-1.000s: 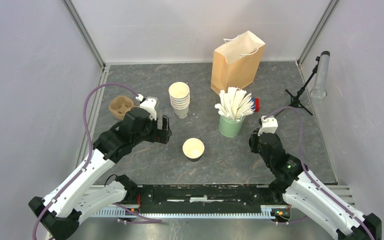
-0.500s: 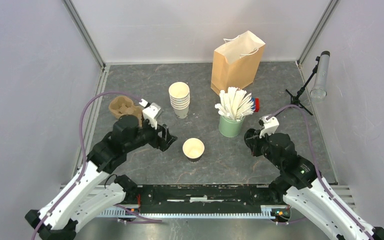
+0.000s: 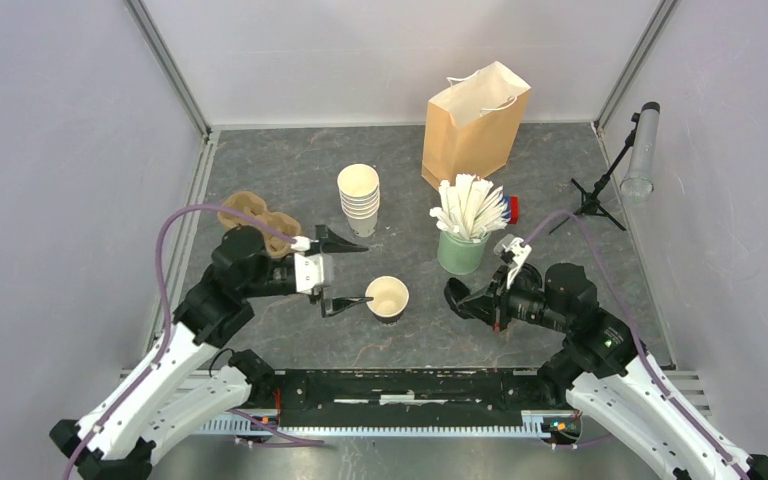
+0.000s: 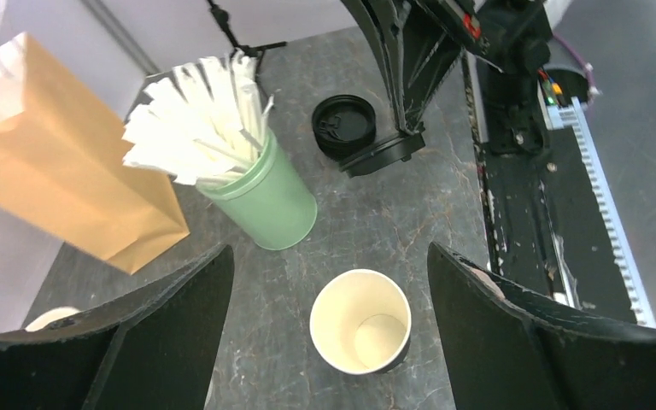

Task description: Pack the takeout coffee

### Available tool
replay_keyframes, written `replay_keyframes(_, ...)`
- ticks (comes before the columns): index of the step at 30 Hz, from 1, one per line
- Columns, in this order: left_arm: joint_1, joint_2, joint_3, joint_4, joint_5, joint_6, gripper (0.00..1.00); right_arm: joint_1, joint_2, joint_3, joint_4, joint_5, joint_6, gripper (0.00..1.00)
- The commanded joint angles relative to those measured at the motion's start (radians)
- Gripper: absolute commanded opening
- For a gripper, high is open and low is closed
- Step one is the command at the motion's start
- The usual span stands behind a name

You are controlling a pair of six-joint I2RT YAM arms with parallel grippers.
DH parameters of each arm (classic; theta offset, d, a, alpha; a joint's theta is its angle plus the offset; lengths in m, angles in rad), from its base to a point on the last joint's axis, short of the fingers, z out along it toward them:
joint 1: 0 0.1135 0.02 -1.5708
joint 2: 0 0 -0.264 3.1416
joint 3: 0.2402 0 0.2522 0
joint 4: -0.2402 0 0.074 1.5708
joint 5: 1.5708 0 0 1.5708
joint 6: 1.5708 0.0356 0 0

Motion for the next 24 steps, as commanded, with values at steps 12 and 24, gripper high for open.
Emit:
replay_keyframes(12, -0.196, 0.361, 0.206, -0.046, 0.130, 0.388, 0.89, 0.006, 0.133, 0.106, 0.298, -0.338, 0.090, 0.00)
replay_keyframes(24, -0.350, 0.532, 0.293, -0.113, -0.006, 0.479, 0.93, 0.006, 0.120, 0.116, 0.285, -0.371, 0.064, 0.00)
